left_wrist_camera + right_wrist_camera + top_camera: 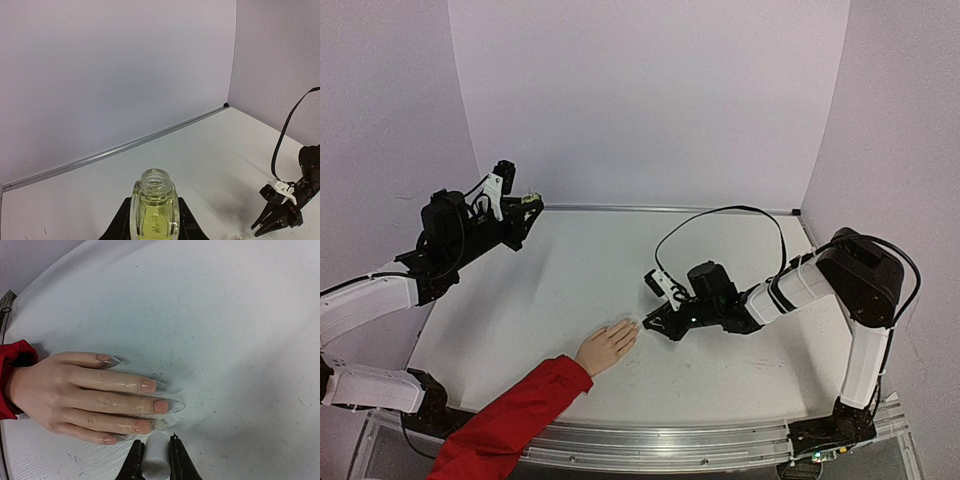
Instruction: Paint the nails
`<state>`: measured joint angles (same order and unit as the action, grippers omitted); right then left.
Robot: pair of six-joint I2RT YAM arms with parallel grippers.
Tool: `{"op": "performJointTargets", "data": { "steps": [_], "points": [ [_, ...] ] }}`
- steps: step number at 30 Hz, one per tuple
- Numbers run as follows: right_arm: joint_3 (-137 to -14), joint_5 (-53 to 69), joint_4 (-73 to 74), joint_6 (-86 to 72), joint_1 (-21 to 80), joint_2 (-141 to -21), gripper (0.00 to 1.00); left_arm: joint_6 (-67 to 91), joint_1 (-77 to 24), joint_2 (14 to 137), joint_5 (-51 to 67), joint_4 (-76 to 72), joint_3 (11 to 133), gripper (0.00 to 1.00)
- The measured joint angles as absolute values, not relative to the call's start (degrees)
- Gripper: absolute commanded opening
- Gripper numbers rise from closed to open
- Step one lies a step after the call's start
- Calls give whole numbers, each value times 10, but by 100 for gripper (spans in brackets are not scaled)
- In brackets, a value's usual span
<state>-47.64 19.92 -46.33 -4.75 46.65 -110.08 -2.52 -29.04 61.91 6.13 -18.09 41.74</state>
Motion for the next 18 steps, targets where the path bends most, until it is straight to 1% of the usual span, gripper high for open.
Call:
{"op": "performJointTargets", "data": {
  "steps": [18],
  "points": [
    [-475, 179, -469, -60, 467, -1101, 0, -25, -290, 619, 63, -181, 417, 0]
  ]
}}
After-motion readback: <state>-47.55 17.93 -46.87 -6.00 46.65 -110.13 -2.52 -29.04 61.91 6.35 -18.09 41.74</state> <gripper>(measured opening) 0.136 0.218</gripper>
